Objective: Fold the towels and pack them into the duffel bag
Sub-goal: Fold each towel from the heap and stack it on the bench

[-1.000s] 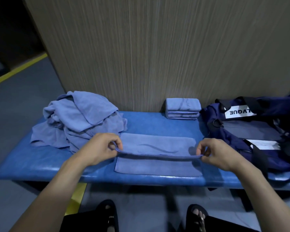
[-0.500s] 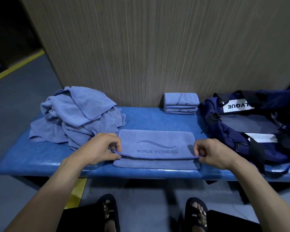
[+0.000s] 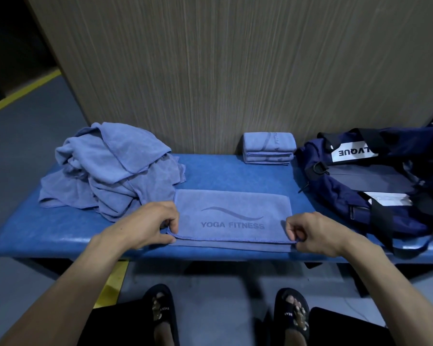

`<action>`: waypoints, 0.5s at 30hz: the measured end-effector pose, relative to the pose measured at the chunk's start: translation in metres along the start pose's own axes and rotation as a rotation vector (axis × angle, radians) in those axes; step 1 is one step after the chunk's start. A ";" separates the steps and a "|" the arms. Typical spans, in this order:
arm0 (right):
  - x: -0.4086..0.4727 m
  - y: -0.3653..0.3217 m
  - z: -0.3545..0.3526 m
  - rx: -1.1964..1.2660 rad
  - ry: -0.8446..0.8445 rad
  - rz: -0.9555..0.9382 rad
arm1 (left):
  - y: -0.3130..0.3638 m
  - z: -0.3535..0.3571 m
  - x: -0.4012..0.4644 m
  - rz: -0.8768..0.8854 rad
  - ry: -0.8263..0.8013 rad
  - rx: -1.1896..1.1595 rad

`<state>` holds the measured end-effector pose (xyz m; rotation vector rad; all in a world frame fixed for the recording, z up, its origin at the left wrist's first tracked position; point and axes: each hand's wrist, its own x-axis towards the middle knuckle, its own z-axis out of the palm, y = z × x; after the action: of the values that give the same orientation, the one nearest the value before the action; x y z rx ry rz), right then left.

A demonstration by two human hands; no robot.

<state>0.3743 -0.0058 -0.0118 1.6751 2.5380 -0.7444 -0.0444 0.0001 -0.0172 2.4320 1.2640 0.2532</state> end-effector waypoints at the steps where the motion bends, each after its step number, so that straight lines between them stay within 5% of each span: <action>1: 0.000 0.000 0.002 -0.005 -0.004 -0.001 | -0.001 0.000 0.000 -0.002 -0.004 0.010; 6: -0.002 0.002 0.010 -0.038 0.078 -0.060 | 0.000 0.003 0.000 0.005 0.003 0.039; 15: -0.020 -0.009 -0.003 0.077 0.270 -0.203 | 0.004 -0.011 -0.013 -0.008 0.123 -0.266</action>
<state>0.3756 -0.0247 0.0000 1.6589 2.9355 -0.6745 -0.0528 -0.0097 -0.0055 2.2121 1.2047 0.5404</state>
